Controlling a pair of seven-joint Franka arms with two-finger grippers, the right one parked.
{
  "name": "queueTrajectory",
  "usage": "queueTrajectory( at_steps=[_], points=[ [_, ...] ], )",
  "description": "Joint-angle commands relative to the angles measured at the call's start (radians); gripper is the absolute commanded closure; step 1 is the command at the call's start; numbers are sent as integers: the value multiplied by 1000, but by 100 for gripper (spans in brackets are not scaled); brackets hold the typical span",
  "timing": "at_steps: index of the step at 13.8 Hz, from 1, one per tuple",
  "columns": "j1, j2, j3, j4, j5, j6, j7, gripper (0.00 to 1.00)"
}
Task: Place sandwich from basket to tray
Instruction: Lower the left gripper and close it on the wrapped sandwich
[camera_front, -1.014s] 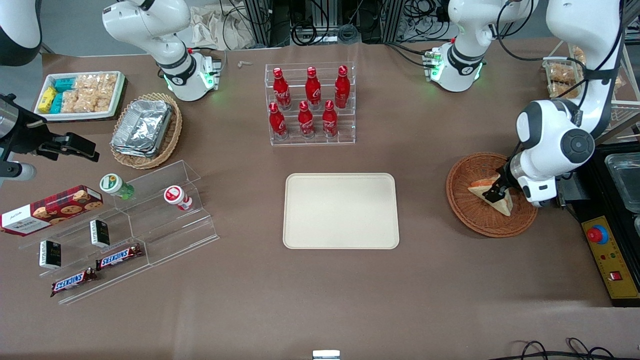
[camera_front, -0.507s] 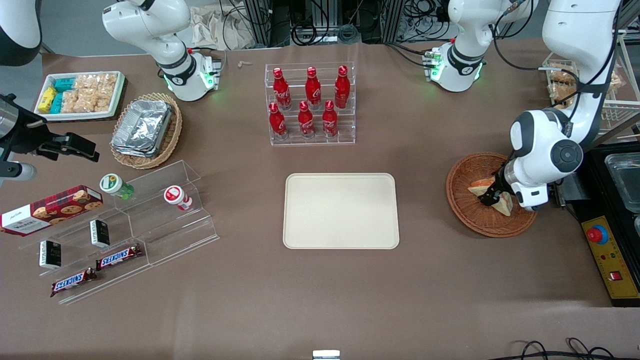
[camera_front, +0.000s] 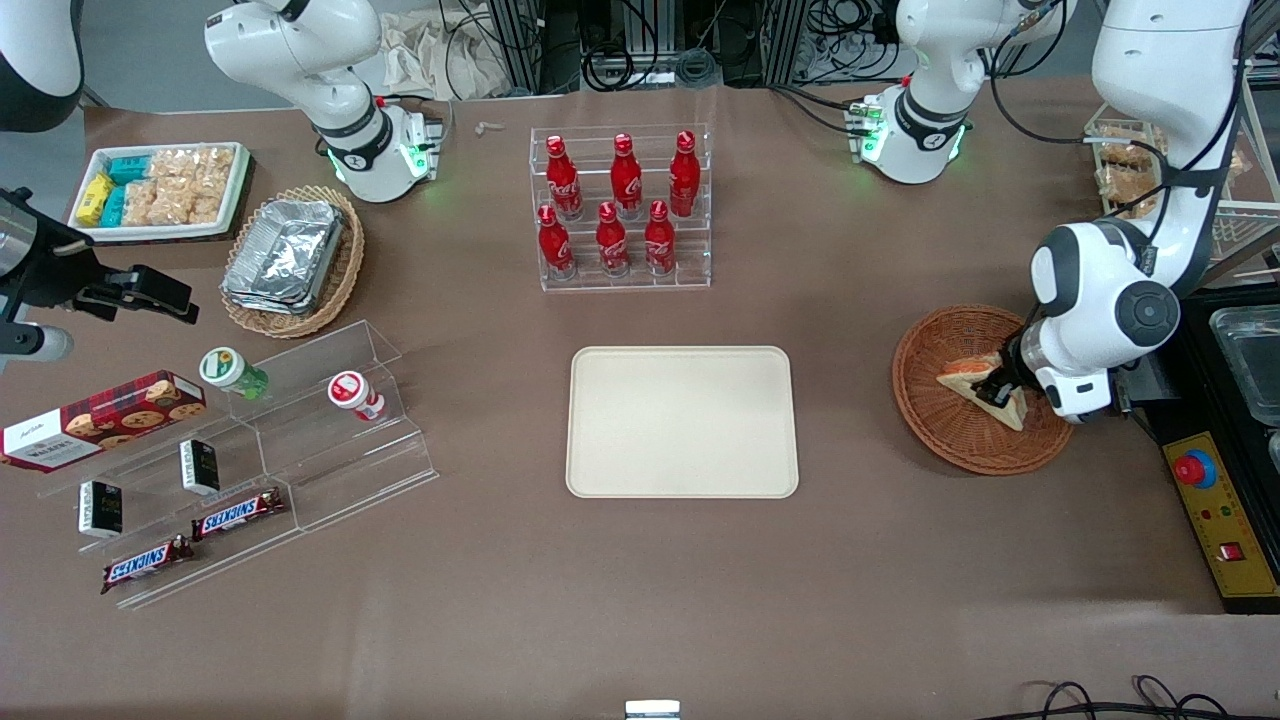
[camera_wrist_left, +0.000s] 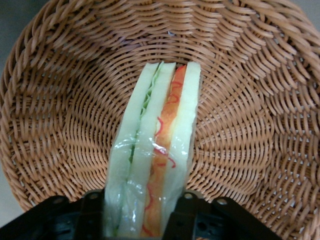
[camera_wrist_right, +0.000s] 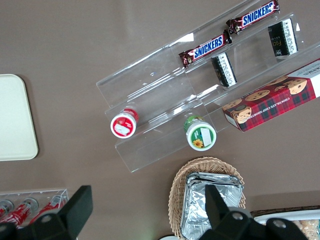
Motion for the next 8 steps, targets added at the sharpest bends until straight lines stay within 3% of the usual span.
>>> queueTrajectory(
  at_steps=[1,4,8],
  points=[
    [0,6,-1,-3,27,49,-53,100],
    [-8,-61,-7,-6,27,25,-57,100],
    [-14,-201,-57,43,38,-180,19,100]
  ],
)
